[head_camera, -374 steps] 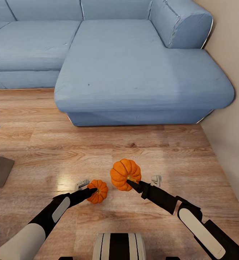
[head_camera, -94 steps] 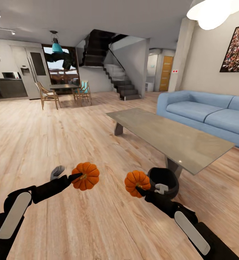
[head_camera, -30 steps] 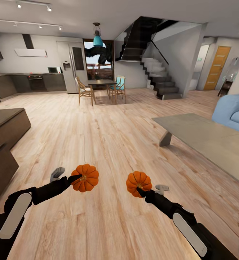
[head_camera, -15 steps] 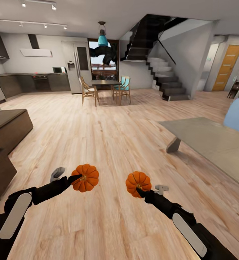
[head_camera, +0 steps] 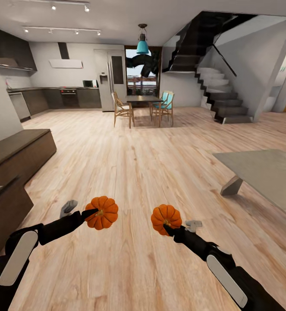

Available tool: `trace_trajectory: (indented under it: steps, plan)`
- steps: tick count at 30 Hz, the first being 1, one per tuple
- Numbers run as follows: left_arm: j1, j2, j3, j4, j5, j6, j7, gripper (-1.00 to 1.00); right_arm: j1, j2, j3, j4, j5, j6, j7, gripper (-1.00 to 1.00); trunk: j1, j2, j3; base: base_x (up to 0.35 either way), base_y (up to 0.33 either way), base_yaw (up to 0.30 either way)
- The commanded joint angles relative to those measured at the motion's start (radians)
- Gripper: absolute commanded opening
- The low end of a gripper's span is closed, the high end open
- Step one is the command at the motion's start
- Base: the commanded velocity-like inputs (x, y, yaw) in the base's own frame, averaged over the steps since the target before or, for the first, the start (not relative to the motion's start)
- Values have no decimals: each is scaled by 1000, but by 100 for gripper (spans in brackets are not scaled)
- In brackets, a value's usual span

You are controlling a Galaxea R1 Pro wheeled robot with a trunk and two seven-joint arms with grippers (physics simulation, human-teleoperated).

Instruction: Place each of the two pumpkins and all three candles from the living room inside a cabinet in the living room (use any cabinet), then make sure every cabinet is closed, and position the cauldron so it is next to a table in the living room.

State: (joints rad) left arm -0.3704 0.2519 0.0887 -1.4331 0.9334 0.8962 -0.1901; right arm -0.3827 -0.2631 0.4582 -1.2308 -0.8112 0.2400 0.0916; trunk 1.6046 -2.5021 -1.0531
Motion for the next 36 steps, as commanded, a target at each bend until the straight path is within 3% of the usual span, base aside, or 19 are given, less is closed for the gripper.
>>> trace_trajectory:
  steps: [1,28,36]
  plan:
    - [-1,0,1,0,7,6,-6,-100,-1,-1,1,-1,-8,2,-2,-100,0,0,-1,340,0,26]
    - [-1,0,0,0,8,6,-7,-100,-1,-1,2,7,-8,1,-1,-100,0,0,-1,338,-11,1]
    - [-1,0,1,-1,6,6,-7,-100,-1,1,2,8,-8,1,-3,-100,0,0,-1,111,-112,35]
